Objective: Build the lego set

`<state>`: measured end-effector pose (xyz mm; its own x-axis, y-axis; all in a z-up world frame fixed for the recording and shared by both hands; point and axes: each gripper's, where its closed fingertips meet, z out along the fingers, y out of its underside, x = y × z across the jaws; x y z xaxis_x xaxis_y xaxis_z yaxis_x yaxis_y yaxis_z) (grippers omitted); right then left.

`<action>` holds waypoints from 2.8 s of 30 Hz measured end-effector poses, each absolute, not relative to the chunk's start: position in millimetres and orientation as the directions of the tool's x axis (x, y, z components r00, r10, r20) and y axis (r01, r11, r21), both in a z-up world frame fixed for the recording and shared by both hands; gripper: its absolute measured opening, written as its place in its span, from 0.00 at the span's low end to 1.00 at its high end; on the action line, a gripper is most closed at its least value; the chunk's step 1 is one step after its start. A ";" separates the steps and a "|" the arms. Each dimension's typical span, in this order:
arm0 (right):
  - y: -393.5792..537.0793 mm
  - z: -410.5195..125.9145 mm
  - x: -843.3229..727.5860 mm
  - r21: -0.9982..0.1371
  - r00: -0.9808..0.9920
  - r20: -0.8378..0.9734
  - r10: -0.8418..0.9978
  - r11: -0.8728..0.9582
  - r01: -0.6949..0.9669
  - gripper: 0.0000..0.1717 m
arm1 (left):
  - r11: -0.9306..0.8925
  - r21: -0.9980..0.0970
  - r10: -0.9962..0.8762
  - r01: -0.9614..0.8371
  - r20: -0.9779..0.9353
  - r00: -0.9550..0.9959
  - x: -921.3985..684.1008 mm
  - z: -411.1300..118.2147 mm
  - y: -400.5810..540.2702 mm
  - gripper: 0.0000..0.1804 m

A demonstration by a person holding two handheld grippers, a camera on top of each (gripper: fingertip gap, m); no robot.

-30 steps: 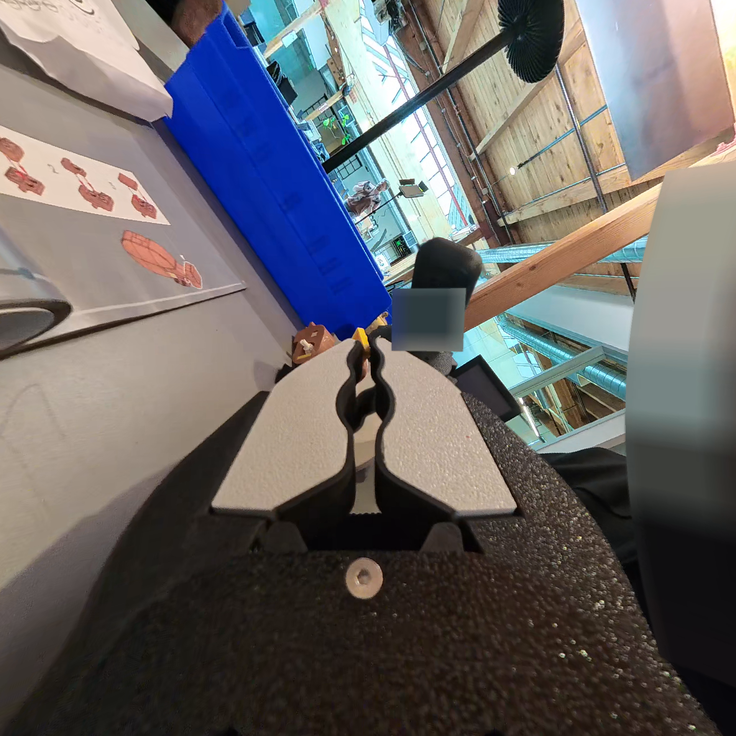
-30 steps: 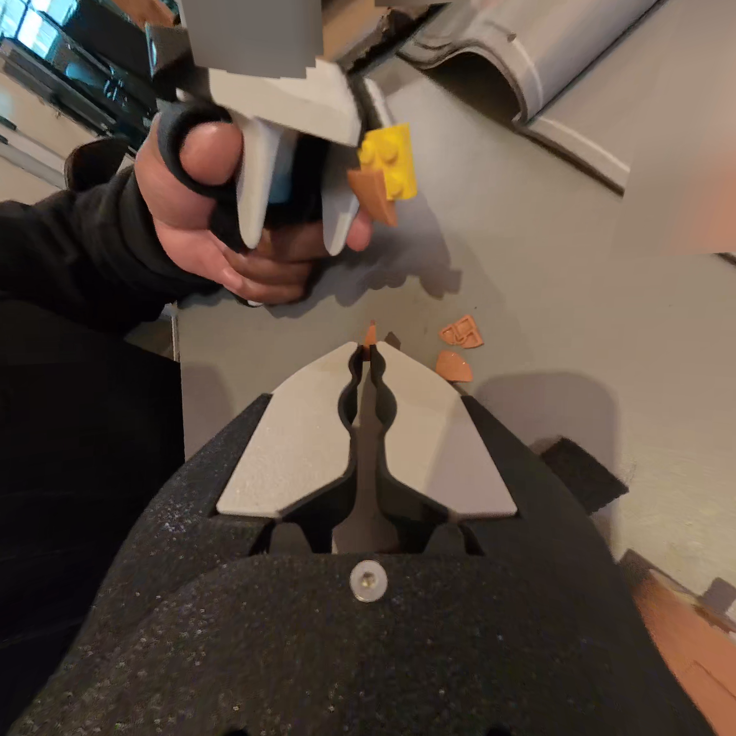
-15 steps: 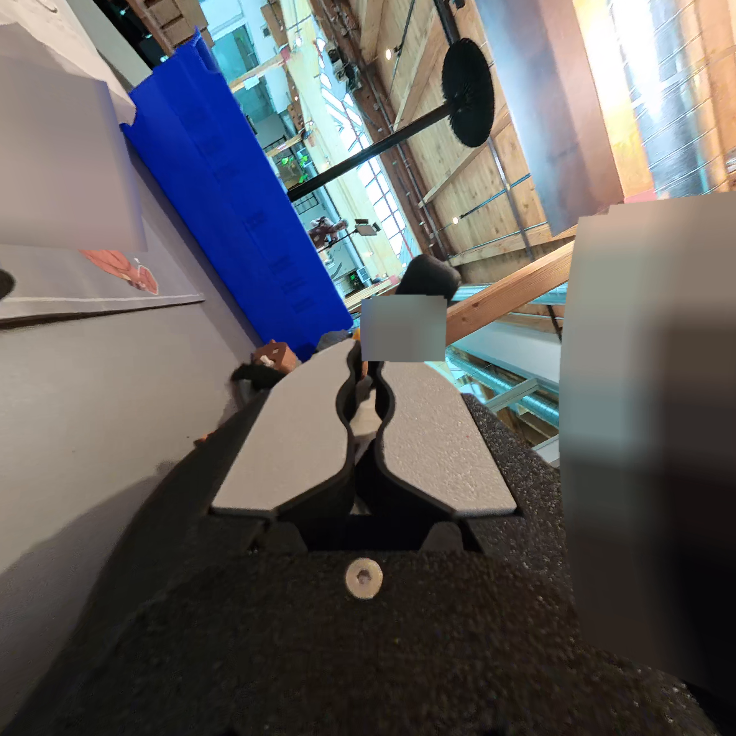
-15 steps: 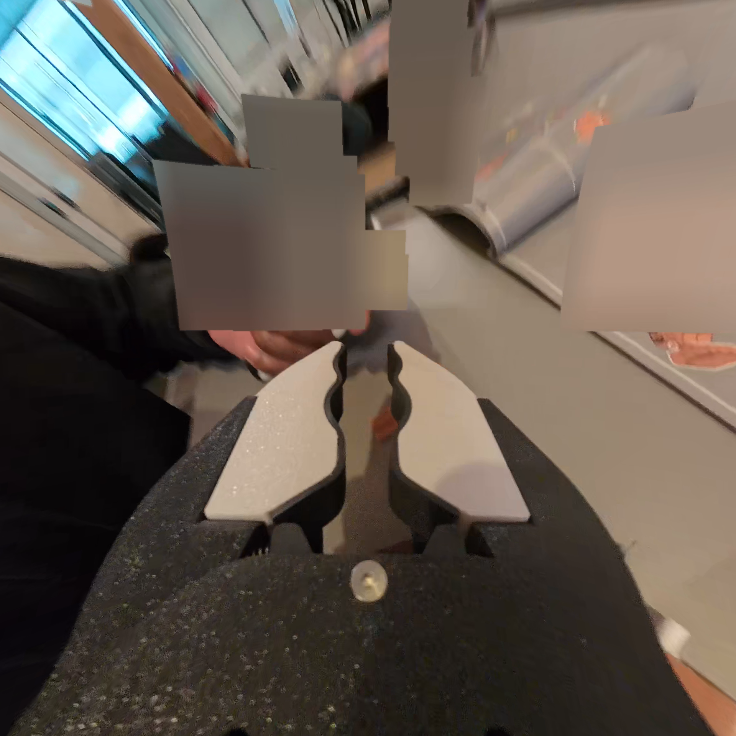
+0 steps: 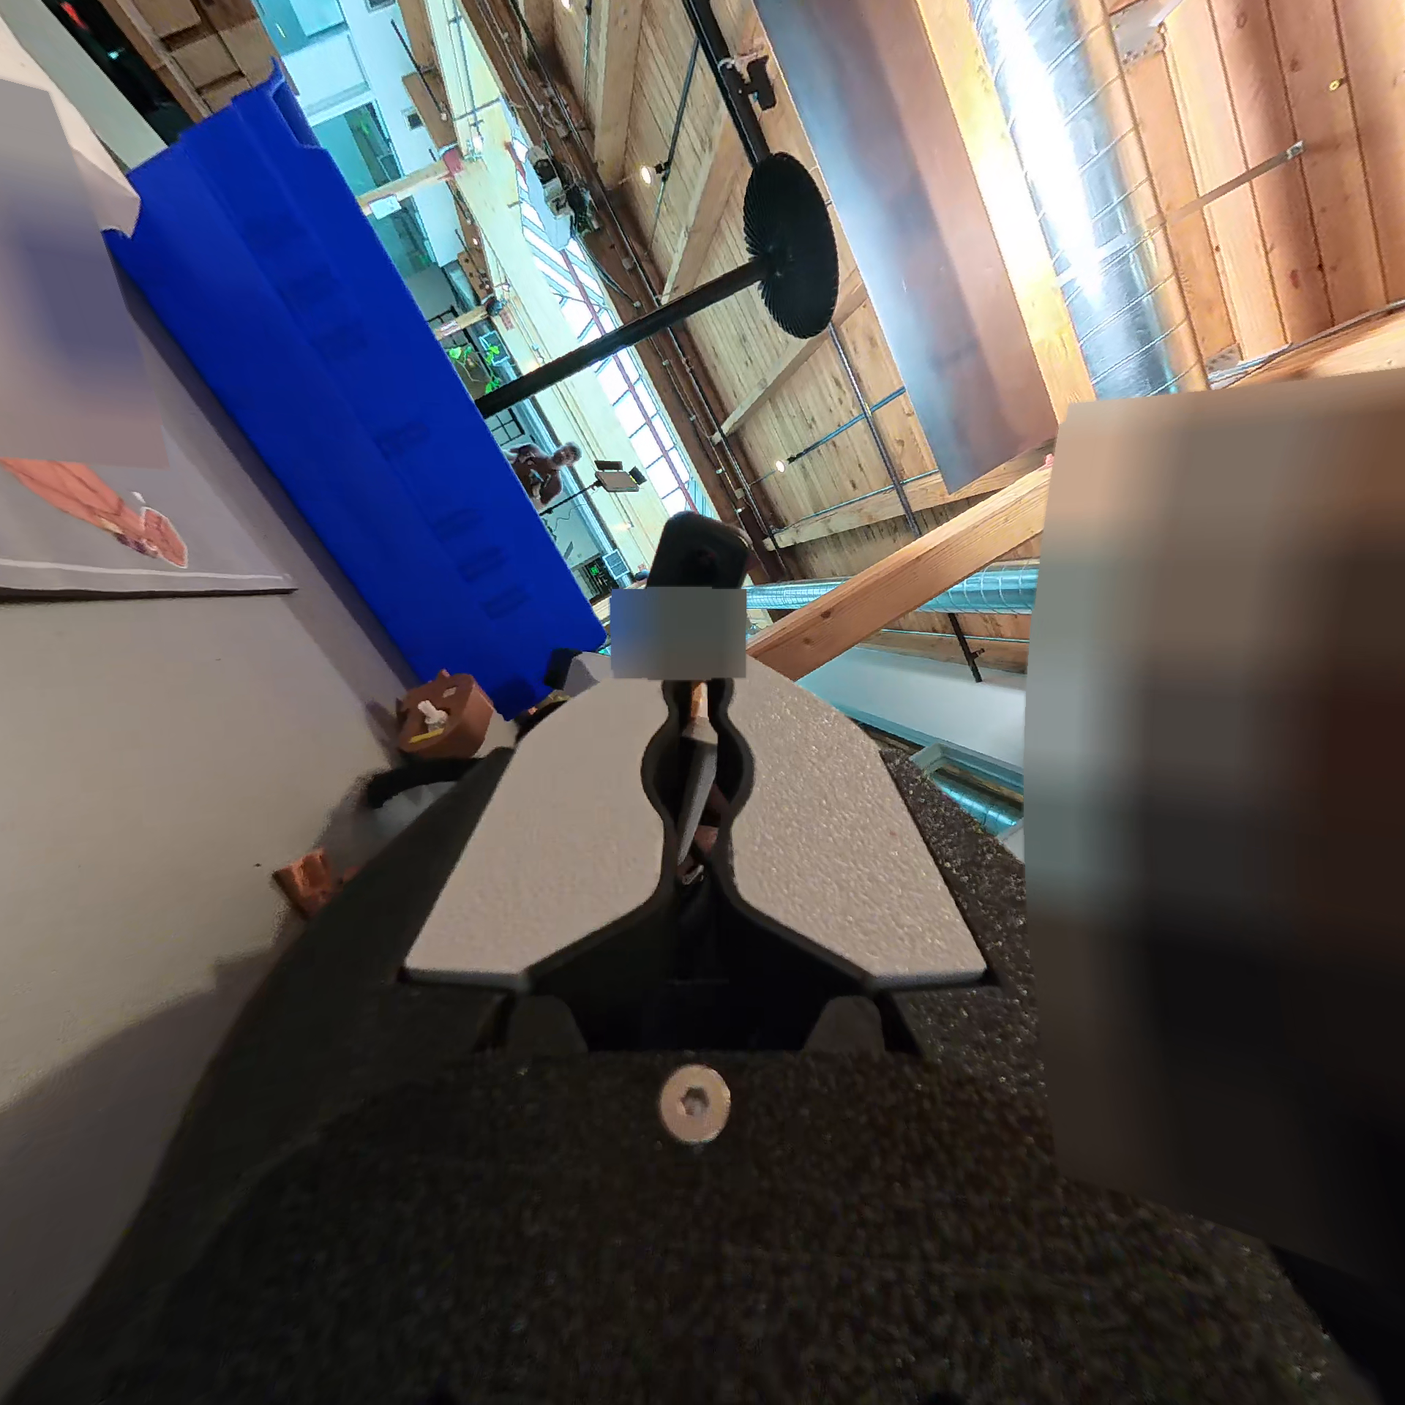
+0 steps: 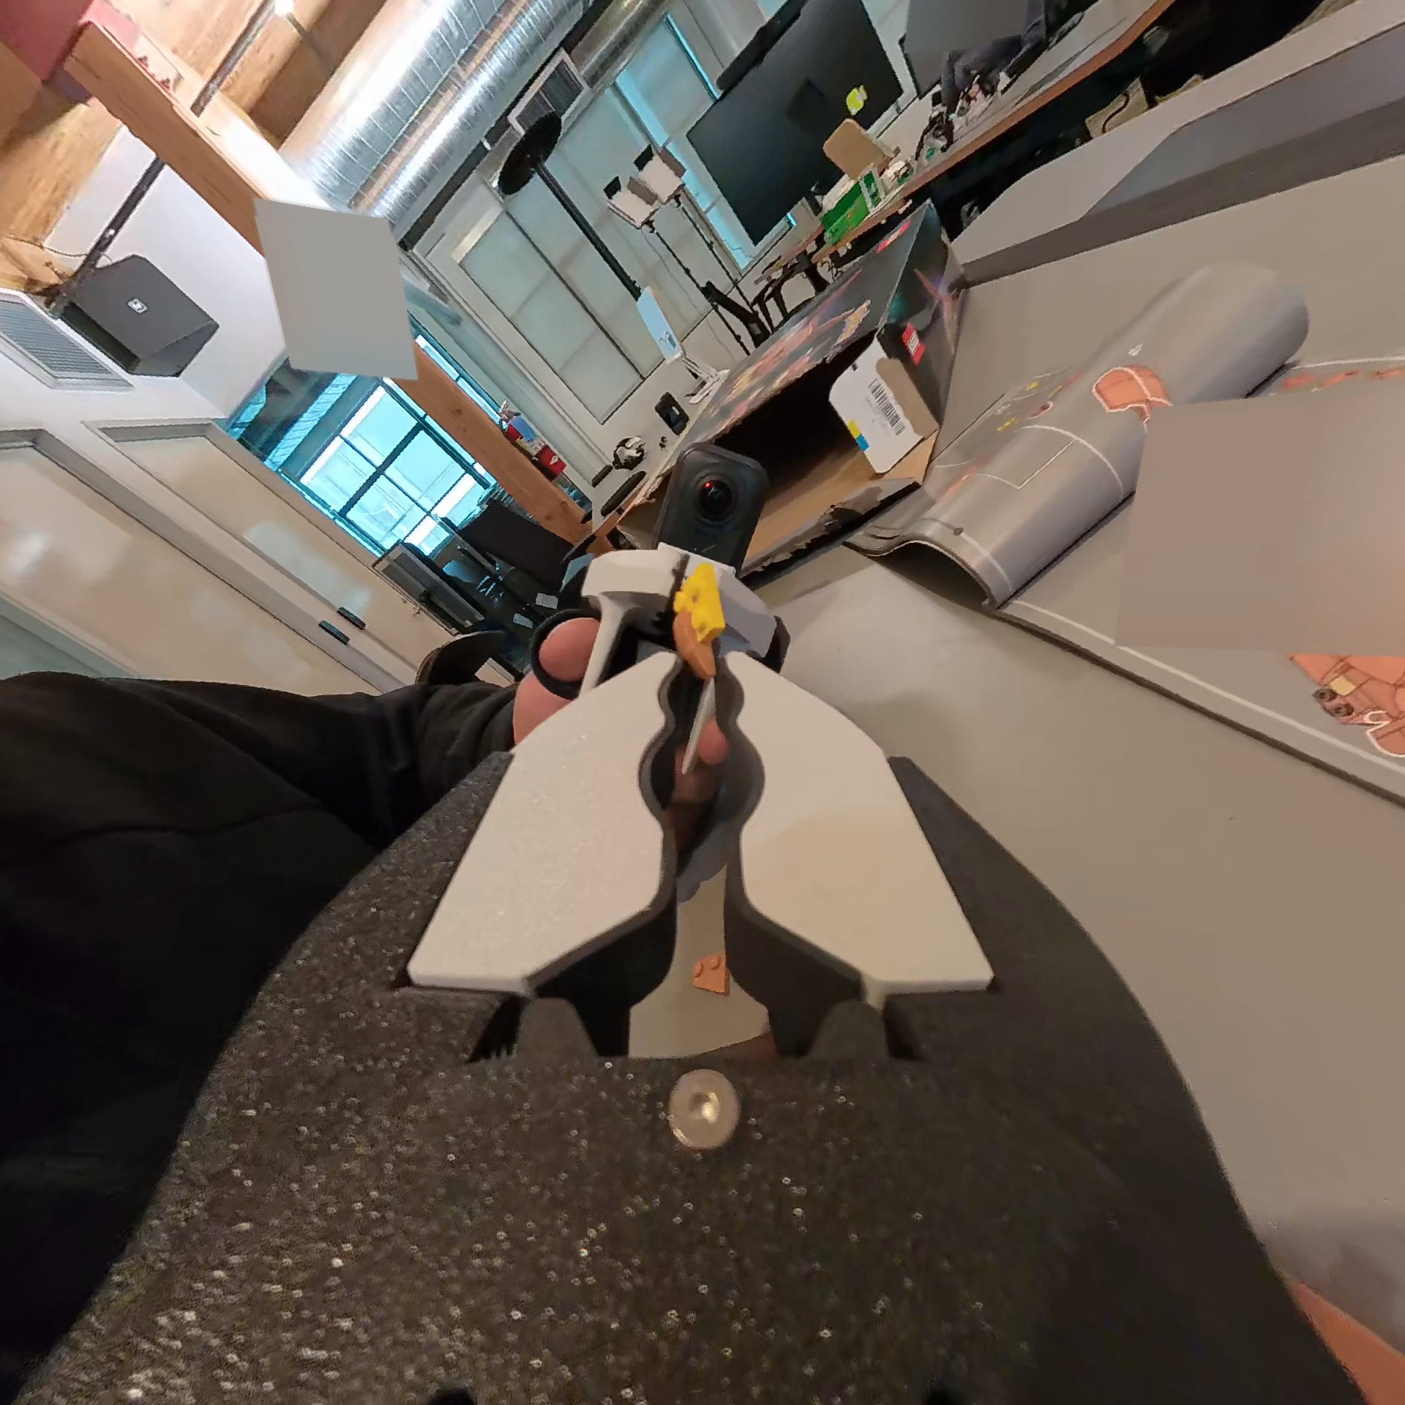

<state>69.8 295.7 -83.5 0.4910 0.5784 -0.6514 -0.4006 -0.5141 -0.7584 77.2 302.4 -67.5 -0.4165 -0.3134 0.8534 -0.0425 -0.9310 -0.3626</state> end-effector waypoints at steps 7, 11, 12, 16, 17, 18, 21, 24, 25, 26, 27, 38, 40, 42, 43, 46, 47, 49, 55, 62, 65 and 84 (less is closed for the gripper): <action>289.9 -82.2 70.2 -0.796 0.512 -0.602 0.612 -0.513 -0.323 0.02 | -0.872 -0.483 -0.420 -0.078 0.820 -0.390 77.6 -68.1 299.2 0.02; 286.3 -82.6 69.7 -0.793 0.507 -0.602 0.617 -0.535 -0.291 0.02 | -0.795 -0.595 -0.522 -0.113 0.768 -0.372 76.6 -68.9 296.1 0.03; 285.8 -83.0 69.9 -0.789 0.503 -0.607 0.616 -0.543 -0.288 0.02 | -0.778 -0.616 -0.541 -0.120 0.755 -0.370 76.4 -69.2 295.5 0.03; 283.1 -91.1 69.5 -0.766 0.501 -0.625 0.598 -0.595 -0.245 0.02 | -0.731 -0.667 -0.582 -0.142 0.719 -0.380 74.6 -67.8 294.9 0.04; 281.9 -93.3 68.9 -0.761 0.499 -0.628 0.598 -0.606 -0.232 0.02 | -0.721 -0.677 -0.587 -0.151 0.711 -0.386 73.6 -66.8 294.8 0.04; 281.0 -94.8 68.2 -0.756 0.495 -0.632 0.597 -0.615 -0.223 0.02 | -0.707 -0.689 -0.597 -0.161 0.703 -0.386 72.7 -66.8 295.0 0.05; 277.3 -99.0 64.3 -0.747 0.483 -0.636 0.602 -0.638 -0.189 0.02 | -0.637 -0.741 -0.652 -0.214 0.666 -0.363 71.2 -73.5 293.9 0.05; 274.0 -101.4 59.8 -0.748 0.476 -0.630 0.614 -0.645 -0.157 0.02 | -0.550 -0.781 -0.694 -0.296 0.624 -0.359 69.3 -83.7 286.4 0.06; 273.2 -102.0 58.7 -0.748 0.474 -0.628 0.617 -0.647 -0.150 0.02 | -0.525 -0.788 -0.700 -0.321 0.615 -0.363 68.4 -86.7 282.8 0.06; 272.5 -102.6 57.9 -0.748 0.472 -0.628 0.619 -0.648 -0.144 0.02 | -0.505 -0.792 -0.702 -0.343 0.608 -0.371 67.6 -89.0 279.2 0.06; 271.8 -103.1 57.0 -0.747 0.469 -0.628 0.621 -0.651 -0.138 0.02 | -0.491 -0.794 -0.703 -0.358 0.604 -0.376 67.0 -90.8 276.2 0.06; 267.0 -105.3 55.0 -0.746 0.457 -0.622 0.636 -0.659 -0.099 0.02 | -0.479 -0.785 -0.680 -0.394 0.615 -0.399 63.6 -94.5 271.8 0.04; 266.3 -105.5 54.8 -0.744 0.454 -0.623 0.637 -0.661 -0.094 0.02 | -0.479 -0.783 -0.676 -0.397 0.618 -0.402 63.2 -94.7 271.1 0.04; 265.4 -105.6 54.8 -0.743 0.450 -0.625 0.638 -0.664 -0.090 0.02 | -0.481 -0.779 -0.669 -0.402 0.622 -0.407 62.9 -94.8 270.2 0.04; 265.1 -105.7 54.8 -0.743 0.449 -0.625 0.639 -0.664 -0.088 0.02 | -0.483 -0.778 -0.665 -0.402 0.625 -0.409 62.6 -94.8 269.8 0.03; 265.4 -104.5 55.3 -0.745 0.447 -0.624 0.641 -0.661 -0.092 0.02 | -0.496 -0.770 -0.652 -0.401 0.635 -0.414 62.5 -94.0 269.7 0.03; 265.9 -103.9 55.8 -0.747 0.449 -0.622 0.641 -0.658 -0.095 0.02 | -0.504 -0.766 -0.646 -0.400 0.641 -0.415 62.6 -93.5 269.8 0.03; 267.3 -102.3 57.0 -0.753 0.454 -0.618 0.642 -0.650 -0.105 0.02 | -0.518 -0.760 -0.639 -0.392 0.649 -0.413 63.1 -92.5 271.0 0.03; 269.7 -99.0 60.4 -0.760 0.459 -0.615 0.641 -0.637 -0.129 0.02 | -0.547 -0.743 -0.620 -0.384 0.669 -0.410 63.9 -91.5 272.8 0.03; 273.8 -98.3 66.0 -0.776 0.496 -0.591 0.636 -0.616 -0.136 0.02 | -0.559 -0.745 -0.629 -0.364 0.667 -0.400 65.6 -90.5 275.9 0.03; 276.7 -112.4 74.7 -0.804 0.598 -0.489 0.635 -0.594 -0.027 0.00 | -0.569 -0.758 -0.673 -0.317 0.652 -0.350 67.1 -89.4 289.1 0.02; 270.4 -180.5 52.3 -0.669 0.633 0.085 0.770 -0.427 0.609 0.14 | -0.574 -0.741 -0.714 -0.349 0.661 -0.231 69.1 -105.7 303.9 0.02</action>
<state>52.3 270.4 -180.5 0.6329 0.7696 0.0850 0.6089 -0.4268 -0.6686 69.1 303.9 -105.7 -0.2308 -0.7136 0.6615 -0.3487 -0.5741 -0.7409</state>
